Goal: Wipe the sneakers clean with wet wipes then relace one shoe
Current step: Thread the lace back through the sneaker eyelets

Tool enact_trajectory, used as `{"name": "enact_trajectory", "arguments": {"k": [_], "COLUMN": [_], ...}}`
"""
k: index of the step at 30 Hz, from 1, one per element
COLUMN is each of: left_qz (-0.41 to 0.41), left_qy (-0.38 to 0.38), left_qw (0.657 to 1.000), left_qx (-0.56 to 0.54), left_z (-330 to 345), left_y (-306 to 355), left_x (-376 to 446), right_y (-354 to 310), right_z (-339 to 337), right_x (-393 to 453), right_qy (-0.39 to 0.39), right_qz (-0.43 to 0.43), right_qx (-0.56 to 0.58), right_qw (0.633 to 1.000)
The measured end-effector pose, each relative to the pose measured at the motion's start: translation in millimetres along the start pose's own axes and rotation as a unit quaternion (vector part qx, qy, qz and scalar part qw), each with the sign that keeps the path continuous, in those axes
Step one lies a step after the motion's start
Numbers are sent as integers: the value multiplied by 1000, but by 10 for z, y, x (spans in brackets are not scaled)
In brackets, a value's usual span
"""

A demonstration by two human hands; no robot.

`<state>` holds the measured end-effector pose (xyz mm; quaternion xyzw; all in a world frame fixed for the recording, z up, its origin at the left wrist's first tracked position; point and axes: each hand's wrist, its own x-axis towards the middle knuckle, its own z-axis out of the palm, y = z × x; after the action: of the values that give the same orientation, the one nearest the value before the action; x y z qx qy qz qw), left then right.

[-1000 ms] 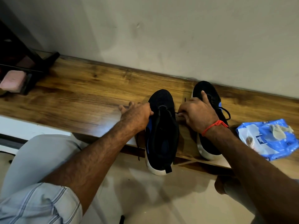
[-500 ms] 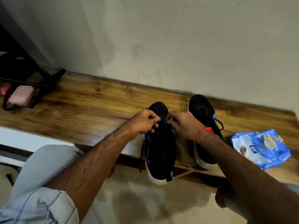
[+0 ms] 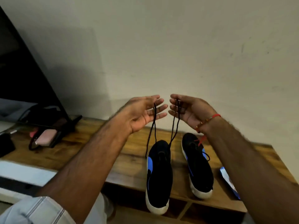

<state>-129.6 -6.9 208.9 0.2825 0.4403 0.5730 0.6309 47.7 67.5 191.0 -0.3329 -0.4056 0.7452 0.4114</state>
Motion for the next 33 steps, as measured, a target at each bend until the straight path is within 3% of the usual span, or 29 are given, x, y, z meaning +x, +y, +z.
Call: {"name": "enact_trajectory", "arguments": {"k": [3, 7, 11, 13, 17, 33], "left_qz": [40, 91, 149, 177, 221, 387], "left_qy": [-6, -26, 46, 94, 143, 165], "left_qw": [999, 995, 979, 958, 932, 818], "left_qx": [-30, -29, 131, 205, 250, 392], "left_z": [200, 412, 557, 594, 640, 746], "left_y": [351, 645, 812, 813, 789, 900], "left_x": [-153, -345, -481, -471, -418, -310], "right_y": [-400, -673, -766, -790, -841, -1026], "right_z": [271, 522, 689, 738, 789, 1010], "right_x": [-139, -299, -429, -442, -474, -499], "right_qy": [-9, -7, 75, 106, 138, 101], "right_qz": [-53, -123, -205, -250, -306, -373], "right_qx": [8, -77, -247, -271, -281, -241], "right_qw": [999, 989, 944, 924, 899, 890]}}
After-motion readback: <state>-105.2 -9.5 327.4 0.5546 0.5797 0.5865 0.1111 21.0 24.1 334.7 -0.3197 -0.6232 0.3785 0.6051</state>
